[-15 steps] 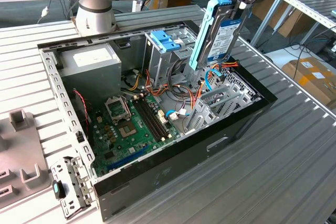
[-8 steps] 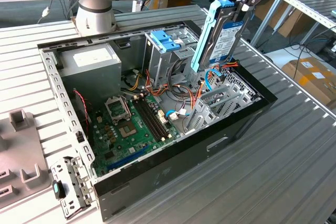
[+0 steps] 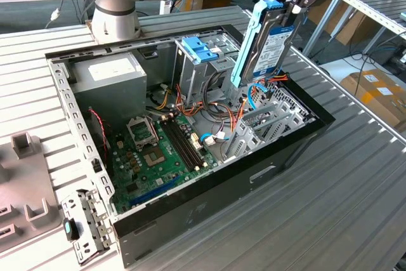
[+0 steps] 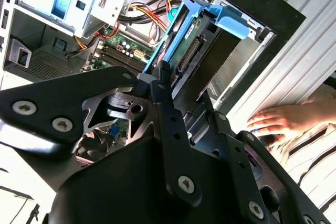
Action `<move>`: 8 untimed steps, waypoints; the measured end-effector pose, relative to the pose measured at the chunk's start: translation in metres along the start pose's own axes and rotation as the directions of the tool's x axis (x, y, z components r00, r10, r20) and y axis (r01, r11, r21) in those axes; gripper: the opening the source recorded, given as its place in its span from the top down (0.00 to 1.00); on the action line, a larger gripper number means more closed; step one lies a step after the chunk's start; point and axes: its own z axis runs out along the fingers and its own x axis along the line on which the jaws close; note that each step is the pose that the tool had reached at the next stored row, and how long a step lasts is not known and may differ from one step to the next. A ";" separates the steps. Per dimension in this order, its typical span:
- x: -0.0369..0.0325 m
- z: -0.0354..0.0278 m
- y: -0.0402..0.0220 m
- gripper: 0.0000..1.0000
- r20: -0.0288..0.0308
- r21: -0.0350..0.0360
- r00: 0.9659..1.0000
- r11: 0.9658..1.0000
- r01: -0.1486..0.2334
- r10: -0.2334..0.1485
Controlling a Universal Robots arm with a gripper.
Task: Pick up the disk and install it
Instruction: 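Insert the disk into the insertion slot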
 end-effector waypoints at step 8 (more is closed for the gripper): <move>0.0109 0.0001 -0.0002 0.65 0.001 0.000 1.000 1.000 0.000 0.000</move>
